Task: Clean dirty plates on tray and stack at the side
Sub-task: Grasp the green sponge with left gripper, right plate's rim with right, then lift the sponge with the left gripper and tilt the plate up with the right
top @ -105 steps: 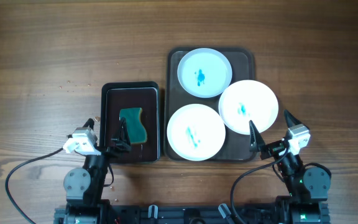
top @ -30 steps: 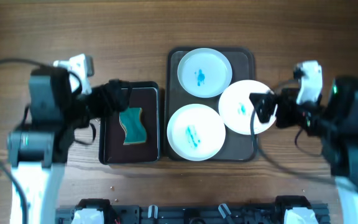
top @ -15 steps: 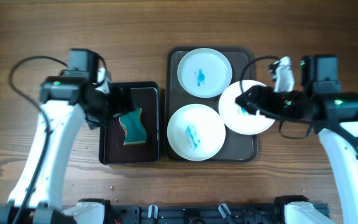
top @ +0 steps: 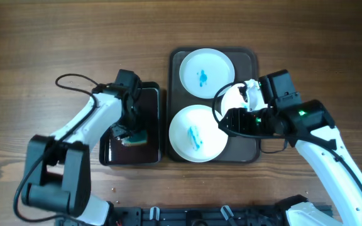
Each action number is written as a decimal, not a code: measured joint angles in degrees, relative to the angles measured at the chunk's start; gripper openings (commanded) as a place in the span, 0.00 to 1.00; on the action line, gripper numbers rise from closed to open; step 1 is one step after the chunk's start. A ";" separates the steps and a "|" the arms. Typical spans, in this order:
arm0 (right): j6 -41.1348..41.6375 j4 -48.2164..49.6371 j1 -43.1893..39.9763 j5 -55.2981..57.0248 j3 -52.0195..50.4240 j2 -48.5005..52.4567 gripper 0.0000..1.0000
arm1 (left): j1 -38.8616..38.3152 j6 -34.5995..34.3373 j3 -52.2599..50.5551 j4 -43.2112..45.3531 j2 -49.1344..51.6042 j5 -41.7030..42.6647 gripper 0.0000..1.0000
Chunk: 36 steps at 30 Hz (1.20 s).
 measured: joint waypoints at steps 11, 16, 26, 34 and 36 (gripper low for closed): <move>2.08 0.35 0.00 0.87 0.00 0.00 0.66 | -0.26 1.84 3.43 -3.39 2.75 0.13 0.72; 2.10 0.37 0.00 0.90 0.00 0.00 0.66 | -0.26 2.51 5.73 -4.63 0.26 -2.01 0.71; 2.12 0.35 0.00 1.05 0.00 0.00 0.66 | -0.26 3.06 2.45 8.72 -0.83 -9.22 0.36; 2.75 0.35 0.00 1.05 0.00 0.00 0.66 | -0.22 4.02 -1.03 13.00 -0.83 -9.20 0.04; 2.75 0.35 0.00 1.07 0.00 0.00 0.66 | -0.22 5.35 -1.01 12.94 -0.83 -9.18 0.07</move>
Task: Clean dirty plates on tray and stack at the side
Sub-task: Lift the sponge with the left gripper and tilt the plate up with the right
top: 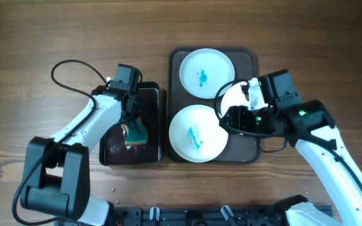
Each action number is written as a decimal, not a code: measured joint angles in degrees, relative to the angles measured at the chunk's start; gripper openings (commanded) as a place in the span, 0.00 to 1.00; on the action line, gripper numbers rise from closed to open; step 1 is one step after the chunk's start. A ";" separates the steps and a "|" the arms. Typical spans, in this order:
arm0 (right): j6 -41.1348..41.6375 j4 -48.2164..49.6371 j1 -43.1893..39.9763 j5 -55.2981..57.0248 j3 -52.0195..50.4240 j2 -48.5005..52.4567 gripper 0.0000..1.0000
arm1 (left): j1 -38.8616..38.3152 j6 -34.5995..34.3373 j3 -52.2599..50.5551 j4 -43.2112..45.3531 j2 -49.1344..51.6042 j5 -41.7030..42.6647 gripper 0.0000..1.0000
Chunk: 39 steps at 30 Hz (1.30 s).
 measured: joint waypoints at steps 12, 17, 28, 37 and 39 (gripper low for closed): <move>0.37 0.63 -0.02 2.38 0.00 0.00 0.75 | 0.00 2.99 9.84 -14.91 -1.62 2.03 0.66; 0.63 0.33 -0.04 3.76 0.00 0.00 0.78 | 0.00 3.39 9.92 -19.30 -2.60 4.72 0.56; 1.81 -0.92 -0.04 4.72 -3.80 0.00 0.71 | -0.02 -0.52 -3.52 -3.08 -2.62 4.31 0.05; -0.15 10.82 -0.04 3.02 -17.20 0.07 0.59 | -0.04 -0.57 -3.63 -3.41 -2.69 4.31 0.04; -0.26 12.52 -0.04 2.80 -18.38 0.07 0.52 | -0.04 -0.55 -2.38 -6.32 -2.69 4.28 0.04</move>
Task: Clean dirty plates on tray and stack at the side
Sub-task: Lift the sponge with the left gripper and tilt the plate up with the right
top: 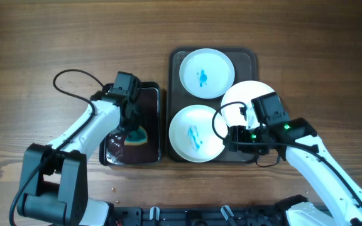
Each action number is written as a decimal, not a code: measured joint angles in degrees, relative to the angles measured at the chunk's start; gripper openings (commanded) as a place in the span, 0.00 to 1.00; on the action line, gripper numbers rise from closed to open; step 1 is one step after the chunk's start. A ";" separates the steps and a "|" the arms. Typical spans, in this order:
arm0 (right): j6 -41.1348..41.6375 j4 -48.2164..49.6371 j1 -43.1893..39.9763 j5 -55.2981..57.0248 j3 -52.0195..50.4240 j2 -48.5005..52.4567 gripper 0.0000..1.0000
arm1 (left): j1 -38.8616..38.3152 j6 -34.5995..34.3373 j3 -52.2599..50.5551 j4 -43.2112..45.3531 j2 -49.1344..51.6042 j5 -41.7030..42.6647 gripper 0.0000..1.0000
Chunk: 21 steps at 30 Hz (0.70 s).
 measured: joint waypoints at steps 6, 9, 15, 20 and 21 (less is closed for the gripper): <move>0.70 4.76 0.00 1.03 -0.13 0.96 0.35 | 0.00 1.46 10.69 -10.97 -1.11 1.05 0.04; 0.63 6.86 -0.02 1.29 -0.13 5.07 0.25 | 0.00 2.47 16.55 -13.68 -2.56 3.04 0.04; 0.44 12.44 0.00 0.66 -0.15 14.80 0.15 | -0.02 3.23 20.15 -14.75 -3.80 8.31 0.04; 1.55 18.75 -0.02 0.15 -0.13 18.60 0.08 | -1.33 3.28 20.11 -14.25 -3.80 11.13 0.04; 2.45 19.67 0.00 0.37 -0.13 18.91 0.06 | -1.99 3.26 20.11 -13.81 -3.80 11.45 0.04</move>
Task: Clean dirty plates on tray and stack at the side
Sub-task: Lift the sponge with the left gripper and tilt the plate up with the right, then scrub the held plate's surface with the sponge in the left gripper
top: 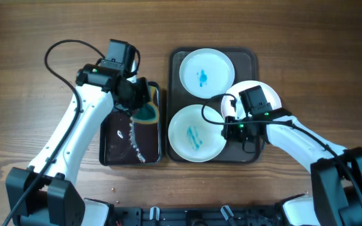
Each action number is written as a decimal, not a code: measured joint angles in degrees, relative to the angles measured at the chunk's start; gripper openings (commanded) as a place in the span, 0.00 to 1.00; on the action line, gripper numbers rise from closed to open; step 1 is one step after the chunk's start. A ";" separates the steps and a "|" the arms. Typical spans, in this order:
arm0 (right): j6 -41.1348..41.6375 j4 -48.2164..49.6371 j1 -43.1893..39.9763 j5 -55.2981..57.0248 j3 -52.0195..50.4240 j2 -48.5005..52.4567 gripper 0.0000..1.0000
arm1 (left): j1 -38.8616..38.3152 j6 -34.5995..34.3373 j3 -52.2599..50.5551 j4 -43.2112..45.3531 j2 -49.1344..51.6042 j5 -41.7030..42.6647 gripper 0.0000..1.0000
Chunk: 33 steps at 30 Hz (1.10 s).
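Observation:
Two white plates with blue smears lie on the brown tray (251,59): the far plate (207,72) and the near plate (193,135). A third white plate (259,93) shows at the tray's right edge, partly under the right arm. My left gripper (141,103) is shut on a green and yellow sponge (147,113), held over the right rim of the small black tray (115,135). My right gripper (229,123) sits at the near plate's right rim; its jaws are too dark against the tray to read.
A wet streak of droplets (134,141) runs across the small black tray. The left arm's cable (58,53) loops over the wooden table at the left. Rig hardware lines the front edge.
My left gripper has moved with the sponge from low in the small tray to its upper right rim, leaving a wet streak. The right arm has swung to reach in more from the right.
The left gripper stood at the sponge in the small tray's near part, then held it further up the tray, and now at the tray's right rim. The right gripper stayed at the near plate's right rim while its arm shifted, uncovering the third plate.

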 measured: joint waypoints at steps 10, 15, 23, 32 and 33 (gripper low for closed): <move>5.27 0.81 0.04 2.69 0.00 0.33 0.04 | -6.25 -0.98 0.00 5.42 5.09 2.97 0.04; 5.68 0.74 0.04 2.78 0.02 0.33 0.04 | -11.74 -1.42 0.00 10.73 10.80 4.96 0.04; 5.70 0.37 0.04 2.84 0.13 0.33 0.04 | -20.83 -4.44 0.00 18.71 20.65 6.43 0.04; 5.73 0.20 0.04 3.02 0.22 0.33 0.04 | -22.43 -10.43 1.73 15.43 23.10 -0.02 0.04; 5.73 0.20 0.04 3.02 0.22 0.33 0.04 | -22.40 -10.91 2.05 13.99 23.10 -1.92 0.04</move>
